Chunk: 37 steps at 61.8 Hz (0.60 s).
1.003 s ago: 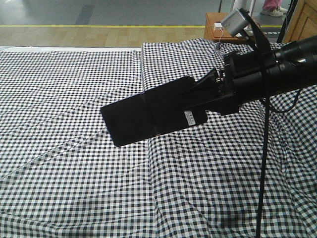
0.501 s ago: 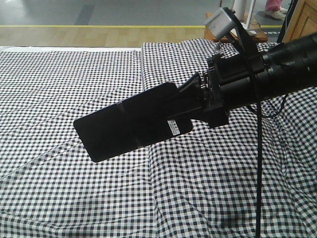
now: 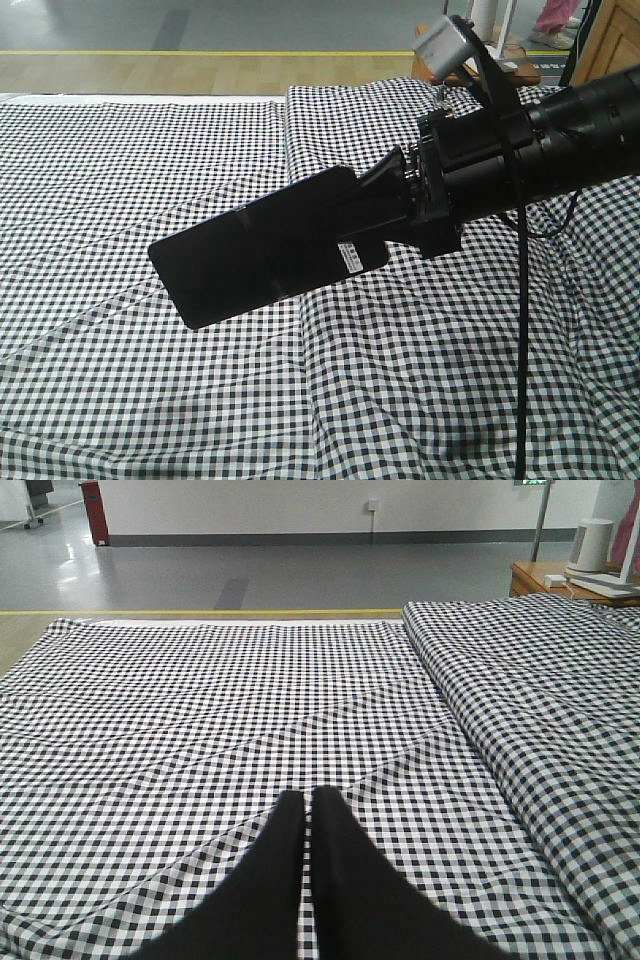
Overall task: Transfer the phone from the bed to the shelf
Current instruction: 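Lift the phone with the right gripper up off the bed, then hold the phone in the right gripper while the base turns away from the bed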
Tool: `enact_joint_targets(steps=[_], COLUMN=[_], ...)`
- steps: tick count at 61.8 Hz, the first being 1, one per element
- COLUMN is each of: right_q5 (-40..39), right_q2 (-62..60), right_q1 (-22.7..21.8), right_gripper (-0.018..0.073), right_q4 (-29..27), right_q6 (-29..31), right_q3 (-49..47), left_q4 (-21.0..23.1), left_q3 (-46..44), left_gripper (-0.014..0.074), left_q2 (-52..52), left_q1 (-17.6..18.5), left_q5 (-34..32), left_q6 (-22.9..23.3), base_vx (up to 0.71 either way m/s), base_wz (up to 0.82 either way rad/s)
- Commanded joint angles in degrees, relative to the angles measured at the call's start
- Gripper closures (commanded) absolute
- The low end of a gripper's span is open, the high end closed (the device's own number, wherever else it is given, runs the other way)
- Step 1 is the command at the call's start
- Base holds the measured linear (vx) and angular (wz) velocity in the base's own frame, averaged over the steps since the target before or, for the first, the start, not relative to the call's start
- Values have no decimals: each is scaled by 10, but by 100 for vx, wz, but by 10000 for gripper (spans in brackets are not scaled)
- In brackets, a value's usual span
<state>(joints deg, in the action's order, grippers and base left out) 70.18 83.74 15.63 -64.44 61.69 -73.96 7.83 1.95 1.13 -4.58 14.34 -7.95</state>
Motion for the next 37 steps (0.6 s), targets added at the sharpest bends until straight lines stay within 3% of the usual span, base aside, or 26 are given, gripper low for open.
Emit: enact_joint_targets(steps=[1,37], right_q5=[38,38], right_q2=[-22,-22], right_q1=[-1,-1], right_gripper=[564,564], right_q4=[-53,-53], right_q6=[2,2], right_q3=[-15,-15], left_q4=[5,5], left_q3=[2,2], left_gripper=[596,596], left_q2=[3,3], left_q1=[2,2], left_q5=[-40,-40], left_q6=[2,2], base_vx=[0,0], base_wz=[0,0])
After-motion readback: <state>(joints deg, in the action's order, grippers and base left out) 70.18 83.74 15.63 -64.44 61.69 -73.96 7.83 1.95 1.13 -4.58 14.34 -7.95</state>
